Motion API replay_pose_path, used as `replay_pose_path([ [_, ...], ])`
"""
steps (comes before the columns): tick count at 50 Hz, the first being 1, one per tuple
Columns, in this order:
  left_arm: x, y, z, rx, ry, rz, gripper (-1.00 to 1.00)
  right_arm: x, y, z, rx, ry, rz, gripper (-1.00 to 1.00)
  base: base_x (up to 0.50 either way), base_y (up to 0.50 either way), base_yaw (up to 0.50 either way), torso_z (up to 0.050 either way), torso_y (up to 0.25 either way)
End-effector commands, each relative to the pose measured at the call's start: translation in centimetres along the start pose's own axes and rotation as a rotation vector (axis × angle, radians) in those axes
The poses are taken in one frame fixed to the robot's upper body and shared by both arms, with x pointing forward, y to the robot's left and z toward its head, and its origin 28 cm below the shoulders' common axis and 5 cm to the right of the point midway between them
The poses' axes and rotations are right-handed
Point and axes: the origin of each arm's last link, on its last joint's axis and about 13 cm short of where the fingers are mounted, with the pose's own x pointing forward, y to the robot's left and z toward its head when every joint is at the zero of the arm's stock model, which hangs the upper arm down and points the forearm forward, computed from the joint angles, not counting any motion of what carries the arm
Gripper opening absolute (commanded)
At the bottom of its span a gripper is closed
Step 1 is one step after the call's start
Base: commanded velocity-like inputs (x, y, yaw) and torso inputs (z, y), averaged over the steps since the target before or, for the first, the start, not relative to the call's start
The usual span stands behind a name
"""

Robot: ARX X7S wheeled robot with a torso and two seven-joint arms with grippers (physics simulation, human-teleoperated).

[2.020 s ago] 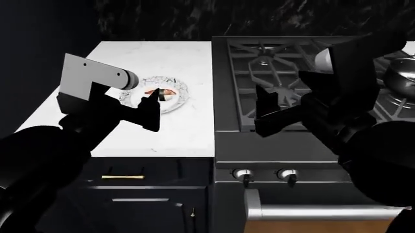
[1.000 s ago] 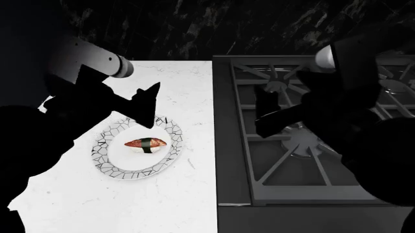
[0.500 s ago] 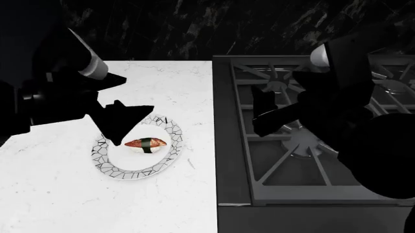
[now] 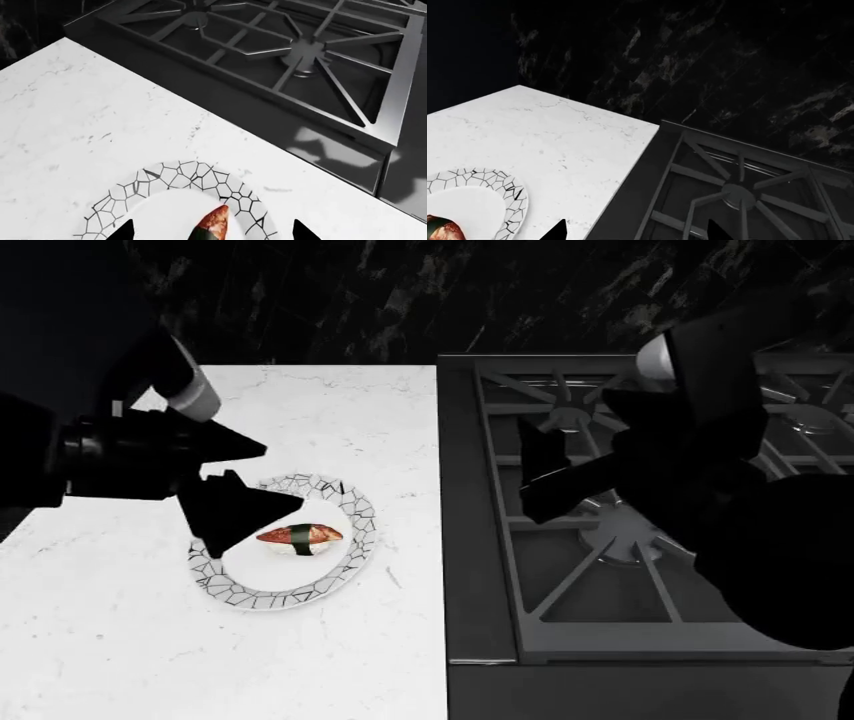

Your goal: Frozen meat rests on a plate on the counter. Retrieve the meat and place it in a pot on a burner. Then turn the burner on.

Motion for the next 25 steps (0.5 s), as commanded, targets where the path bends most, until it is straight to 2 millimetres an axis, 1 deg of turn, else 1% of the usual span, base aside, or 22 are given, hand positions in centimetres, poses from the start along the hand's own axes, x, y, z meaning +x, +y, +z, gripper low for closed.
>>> replay_pose_path([
  [1, 1.1, 1.2, -0.6, -0.010, 0.054, -0.044, 1.00, 0.1, 0.1, -0.1, 0.003, 0.005, 0.000, 1.00, 0.00, 0.00, 0.00, 0.000, 0.000],
  [14, 2.4, 1.9, -1.0, -0.019, 0.124, -0.049, 1.00, 0.3, 0.0, -0.3, 0.004, 0.009, -0.001, 1.00, 0.00, 0.00, 0.00, 0.000, 0.000],
  [25, 3.1, 3.4, 0.3, 0.018, 0.211, -0.031, 1.00, 0.5, -0.2, -0.7, 0.019, 0.015, -0.008, 1.00, 0.00, 0.00, 0.00, 0.000, 0.000],
])
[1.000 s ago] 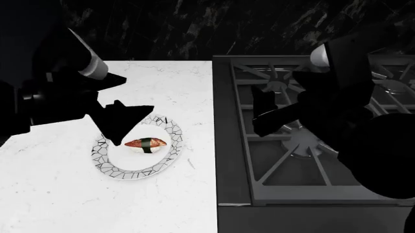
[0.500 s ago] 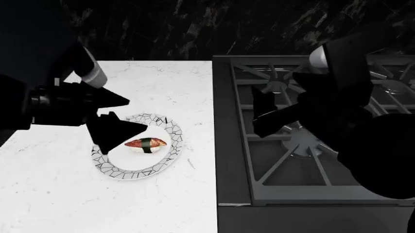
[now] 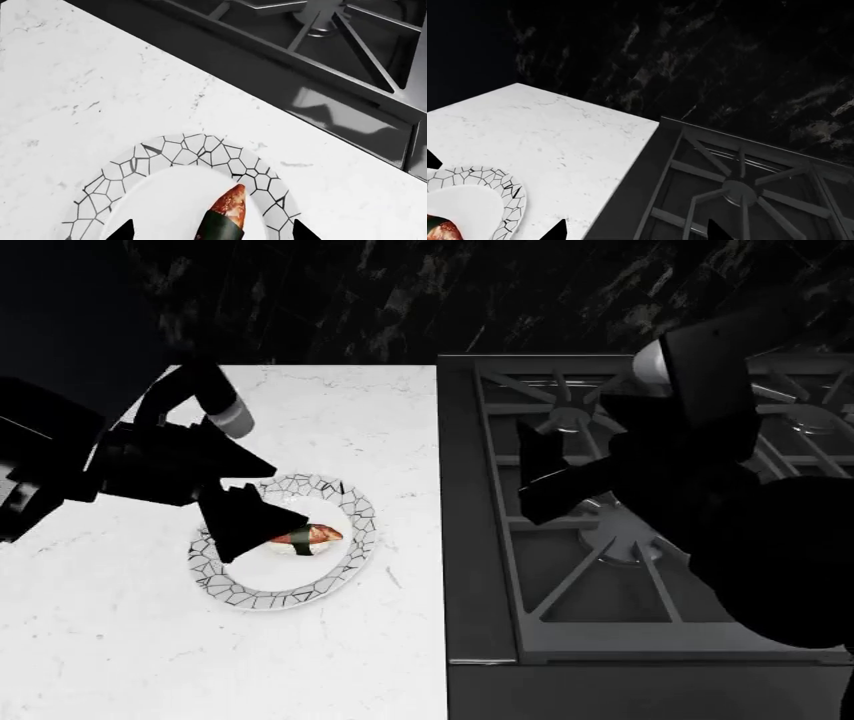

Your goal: Frozen meat rests on a plate on the counter. Retrieve the meat and place it in a pot on a burner. Then turn the burner on.

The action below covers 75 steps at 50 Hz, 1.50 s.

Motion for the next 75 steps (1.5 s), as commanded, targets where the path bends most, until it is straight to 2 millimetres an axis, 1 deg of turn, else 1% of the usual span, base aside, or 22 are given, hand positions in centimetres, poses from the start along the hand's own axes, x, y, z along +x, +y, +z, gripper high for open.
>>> replay_pose_path([
  [1, 0.6, 1.2, 0.9, 0.026, 0.087, 0.012, 1.00, 0.2, -0.2, -0.3, 0.011, 0.006, -0.005, 1.00, 0.00, 0.00, 0.00, 0.000, 0.000],
  [13, 0.9, 2.0, 1.5, 0.071, 0.140, 0.009, 1.00, 0.4, -0.3, -0.4, 0.016, 0.013, -0.006, 1.00, 0.00, 0.00, 0.00, 0.000, 0.000],
  [19, 1.3, 1.9, 1.4, 0.083, 0.168, -0.001, 1.00, 0.3, -0.3, -0.5, 0.019, 0.013, -0.007, 1.00, 0.00, 0.00, 0.00, 0.000, 0.000],
  [37, 2.4, 2.0, 1.9, 0.121, 0.175, -0.056, 1.00, 0.5, -0.3, -0.6, 0.023, 0.021, -0.007, 1.00, 0.00, 0.00, 0.00, 0.000, 0.000],
  [55, 3.4, 2.3, 1.7, 0.121, 0.193, -0.087, 1.00, 0.8, -0.4, -0.8, 0.026, 0.025, -0.008, 1.00, 0.00, 0.00, 0.00, 0.000, 0.000],
  [75, 4.5, 2.2, 1.0, 0.124, 0.248, -0.105, 1.00, 0.8, -0.4, -1.0, 0.033, 0.022, -0.006, 1.00, 0.00, 0.00, 0.00, 0.000, 0.000],
])
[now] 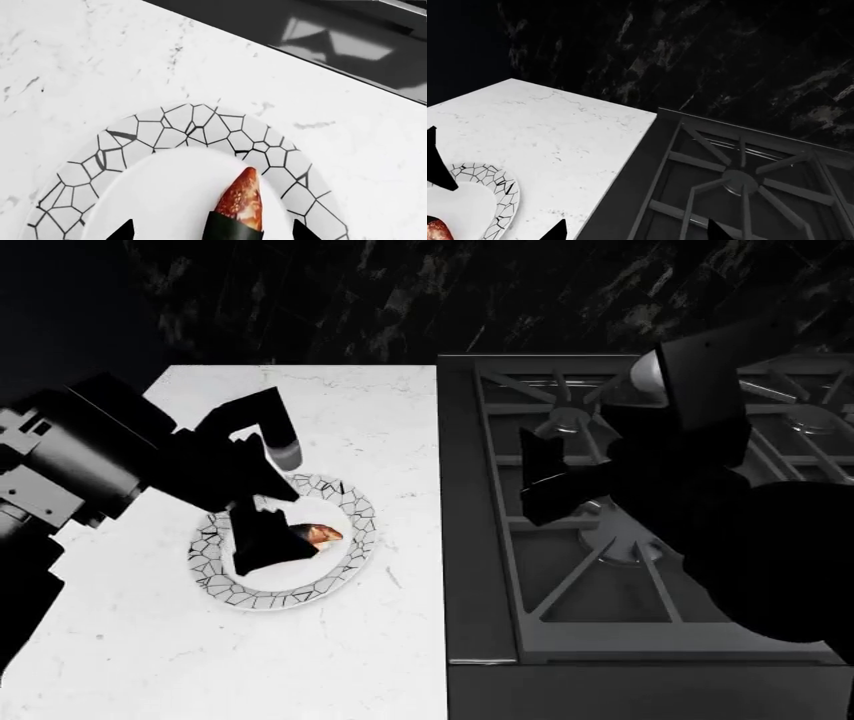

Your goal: Frozen meat rests on a plate on the counter. Retrieve the meat and place it in a pot on a burner. Then turn the burner on.

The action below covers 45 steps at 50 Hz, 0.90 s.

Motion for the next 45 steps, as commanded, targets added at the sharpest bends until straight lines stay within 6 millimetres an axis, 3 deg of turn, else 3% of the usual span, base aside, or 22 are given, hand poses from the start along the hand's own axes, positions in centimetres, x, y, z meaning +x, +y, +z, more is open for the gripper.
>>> replay_pose_path([
  [1, 0.62, -0.07, -0.20, 0.006, 0.030, -0.010, 1.00, 0.03, -0.01, -0.07, 0.003, -0.003, 0.002, 1.00, 0.00, 0.00, 0.00, 0.000, 0.000],
  [38, 1.03, -0.35, -1.12, -0.006, 0.094, -0.006, 1.00, 0.03, 0.00, -0.11, 0.006, -0.009, 0.005, 1.00, 0.00, 0.00, 0.00, 0.000, 0.000],
  [39, 1.00, -0.37, -1.08, -0.005, 0.092, -0.006, -1.00, 0.03, 0.00, -0.10, 0.005, -0.009, 0.005, 1.00, 0.00, 0.00, 0.00, 0.000, 0.000],
  [45, 0.91, -0.37, -0.95, -0.002, 0.087, -0.003, -1.00, 0.05, -0.02, -0.08, 0.005, -0.009, 0.005, 1.00, 0.00, 0.00, 0.00, 0.000, 0.000],
])
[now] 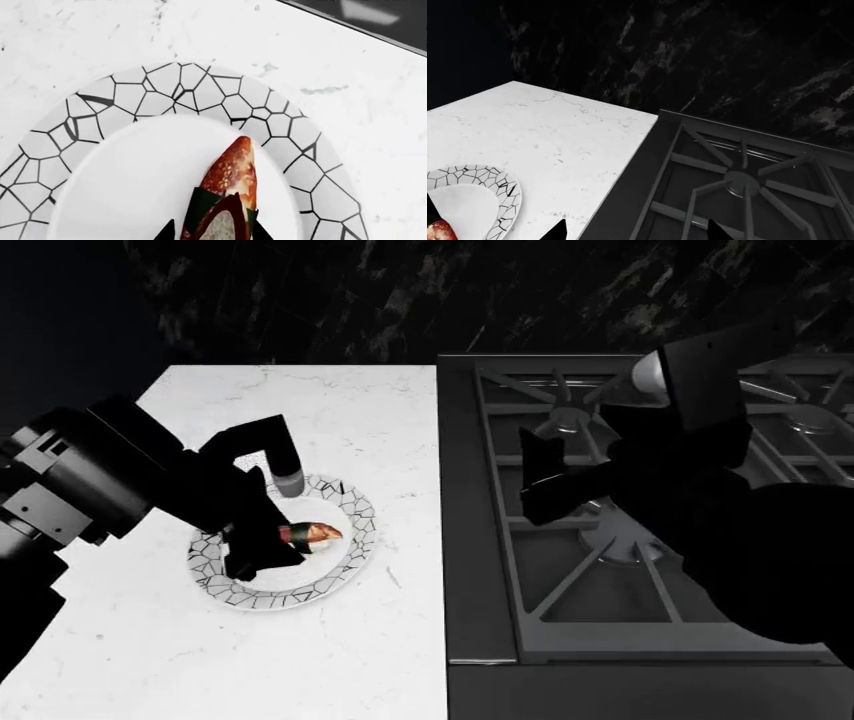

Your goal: Frozen meat rests on a plate on the counter. Retrieve the meat and place it in a pot on a burner. Then turn the burner on.

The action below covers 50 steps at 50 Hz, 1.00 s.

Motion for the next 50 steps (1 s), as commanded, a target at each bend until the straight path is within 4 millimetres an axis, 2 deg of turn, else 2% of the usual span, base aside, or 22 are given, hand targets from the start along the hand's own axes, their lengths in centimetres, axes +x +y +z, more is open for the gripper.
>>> replay_pose_path([
  [1, -0.1, 0.0, 0.0, 0.002, -0.001, 0.005, -1.00, 0.0, 0.0, 0.0, 0.000, 0.000, 0.000, 1.00, 0.00, 0.00, 0.00, 0.000, 0.000],
  [11, -0.7, -0.2, 0.4, 0.012, -0.019, 0.018, -1.00, 0.1, 0.0, 0.0, 0.001, -0.003, -0.001, 1.00, 0.00, 0.00, 0.00, 0.000, 0.000],
  [28, -3.0, -1.0, 1.3, 0.055, -0.101, 0.084, -1.00, -0.2, -0.1, 0.0, 0.005, -0.016, -0.001, 1.00, 0.00, 0.00, 0.00, 0.000, 0.000],
  [40, -4.2, -3.0, 0.7, 0.065, -0.189, 0.097, -1.00, -0.8, 0.1, 0.5, -0.009, -0.039, -0.003, 1.00, 0.00, 0.00, 0.00, 0.000, 0.000],
  [48, -4.8, -4.2, 0.4, 0.075, -0.266, 0.149, -1.00, -1.2, 0.4, 0.6, -0.023, -0.058, 0.004, 1.00, 0.00, 0.00, 0.00, 0.000, 0.000],
  [50, -4.8, -4.4, 0.3, 0.073, -0.283, 0.208, -1.00, -1.3, 0.4, 0.6, -0.028, -0.062, 0.002, 1.00, 0.00, 0.00, 0.00, 0.000, 0.000],
])
